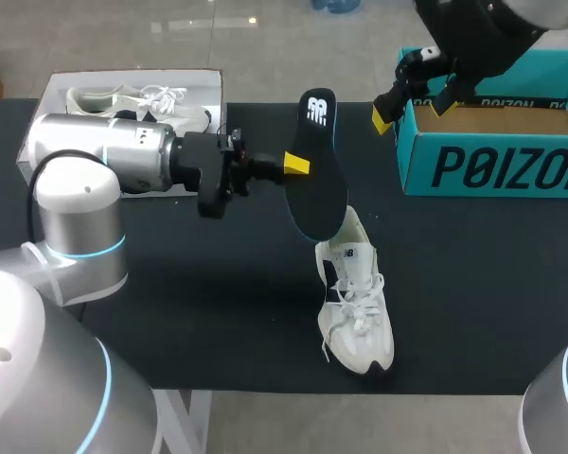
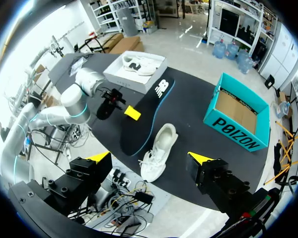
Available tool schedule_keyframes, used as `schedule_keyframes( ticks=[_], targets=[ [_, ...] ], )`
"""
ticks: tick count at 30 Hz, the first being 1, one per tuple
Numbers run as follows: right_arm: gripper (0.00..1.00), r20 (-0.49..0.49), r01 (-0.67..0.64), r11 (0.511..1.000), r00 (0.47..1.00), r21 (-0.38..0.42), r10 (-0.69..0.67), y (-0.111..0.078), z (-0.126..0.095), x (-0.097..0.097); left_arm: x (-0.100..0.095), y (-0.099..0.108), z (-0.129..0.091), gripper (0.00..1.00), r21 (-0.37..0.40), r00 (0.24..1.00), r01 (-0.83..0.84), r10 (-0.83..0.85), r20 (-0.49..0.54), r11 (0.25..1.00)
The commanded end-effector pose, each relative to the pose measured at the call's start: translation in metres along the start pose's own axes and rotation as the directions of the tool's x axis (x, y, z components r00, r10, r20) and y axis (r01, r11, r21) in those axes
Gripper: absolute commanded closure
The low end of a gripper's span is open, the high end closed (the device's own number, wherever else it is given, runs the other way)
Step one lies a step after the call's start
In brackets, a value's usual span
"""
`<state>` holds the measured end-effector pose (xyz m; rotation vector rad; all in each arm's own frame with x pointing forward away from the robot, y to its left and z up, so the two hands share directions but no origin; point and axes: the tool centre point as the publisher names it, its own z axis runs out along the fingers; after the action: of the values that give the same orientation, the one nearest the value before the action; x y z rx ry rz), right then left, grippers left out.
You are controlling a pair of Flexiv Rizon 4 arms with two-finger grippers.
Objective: Take the shoe out of the shoebox, open the shoe tongue, remove and reinsert the insole, then place the shoe into the shoebox
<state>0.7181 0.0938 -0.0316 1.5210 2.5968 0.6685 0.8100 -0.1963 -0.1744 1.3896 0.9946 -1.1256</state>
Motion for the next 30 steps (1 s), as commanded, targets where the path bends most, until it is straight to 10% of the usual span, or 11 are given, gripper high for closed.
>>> schedule_keyframes(
  ticks=[1, 11, 22, 30],
  targets=[
    [0.0, 0.0, 0.0, 1.0, 1.0, 0.005, 0.0, 0.002, 0.001, 0.0, 0.001, 0.0, 0.001, 1.0, -0.001, 1.0, -0.002, 0.002, 0.0, 1.0],
    [0.0, 0.0, 0.0, 1.0, 1.0, 0.005, 0.0, 0.002, 0.001, 0.0, 0.001, 0.0, 0.001, 1.0, -0.001, 1.0, -0.002, 0.002, 0.0, 1.0],
    [0.0, -0.407, -0.114, 0.956, 0.914, -0.271, -0.006, -0.042, 0.012, -0.03, 0.001, 0.0, 0.001, 1.0, -0.001, 1.0, -0.002, 0.002, 0.0, 1.0],
    [0.0, -0.58, -0.211, 0.915, 0.814, -0.345, -0.031, -0.039, 0.045, -0.035, 0.001, 0.0, 0.001, 1.0, -0.001, 1.0, -0.002, 0.002, 0.0, 1.0]
  ],
)
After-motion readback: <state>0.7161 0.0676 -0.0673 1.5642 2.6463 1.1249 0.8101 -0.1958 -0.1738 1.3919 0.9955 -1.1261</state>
